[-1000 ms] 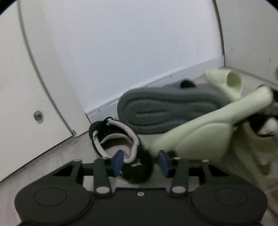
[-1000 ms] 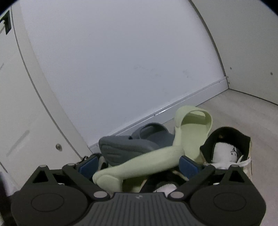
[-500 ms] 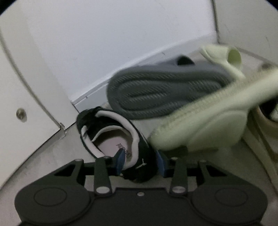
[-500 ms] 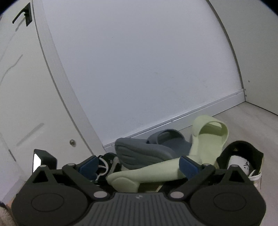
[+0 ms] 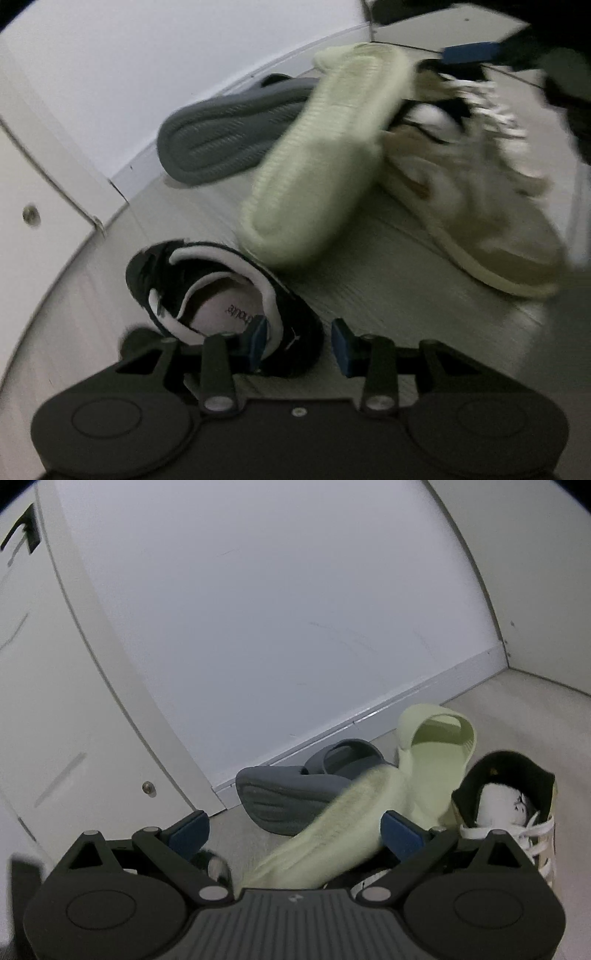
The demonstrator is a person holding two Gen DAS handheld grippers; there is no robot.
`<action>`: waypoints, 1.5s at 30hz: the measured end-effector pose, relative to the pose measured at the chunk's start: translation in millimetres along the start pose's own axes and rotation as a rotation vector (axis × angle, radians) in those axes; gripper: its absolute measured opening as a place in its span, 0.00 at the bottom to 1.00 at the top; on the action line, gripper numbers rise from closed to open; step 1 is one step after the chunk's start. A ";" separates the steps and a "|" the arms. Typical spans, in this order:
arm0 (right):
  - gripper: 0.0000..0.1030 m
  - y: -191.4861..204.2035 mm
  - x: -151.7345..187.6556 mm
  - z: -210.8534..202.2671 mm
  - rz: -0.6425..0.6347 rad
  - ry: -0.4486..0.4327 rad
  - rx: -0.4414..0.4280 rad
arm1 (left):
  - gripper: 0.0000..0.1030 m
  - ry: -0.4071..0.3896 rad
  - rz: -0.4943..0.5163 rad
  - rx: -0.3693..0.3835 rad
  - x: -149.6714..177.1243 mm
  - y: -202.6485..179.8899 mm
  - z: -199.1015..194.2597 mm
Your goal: Organize scattered shoes
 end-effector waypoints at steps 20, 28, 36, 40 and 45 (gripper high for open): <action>0.81 77.6 81.0 -54.8 -0.218 0.189 -0.071 | 0.56 -0.643 -0.880 -0.094 90.2 38.5 -182.5; 0.58 159.0 167.1 -63.7 -0.454 0.377 -0.280 | 0.55 -0.671 -1.124 -0.369 149.1 111.2 -218.2; 0.00 210.8 228.0 -33.0 -0.716 0.474 -0.249 | 0.56 -0.503 -0.888 -0.622 157.7 142.9 -194.5; 0.00 206.6 239.7 -3.6 -0.724 0.515 -0.136 | 0.53 -0.424 -1.062 -0.451 175.9 150.7 -156.2; 0.00 203.5 251.1 14.4 -0.680 0.531 -0.079 | 0.54 -0.428 -1.105 -0.467 178.4 152.5 -148.3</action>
Point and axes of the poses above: each gripper's, at about its wrist camera, not at the fingertips, and z roughly the way its jaws point, y to its left, x to its underside, the point moved 7 cm from there along z, roughly the way its jaws point, and after that the axes turned 6 degrees about -x, right-handed, at the moved point
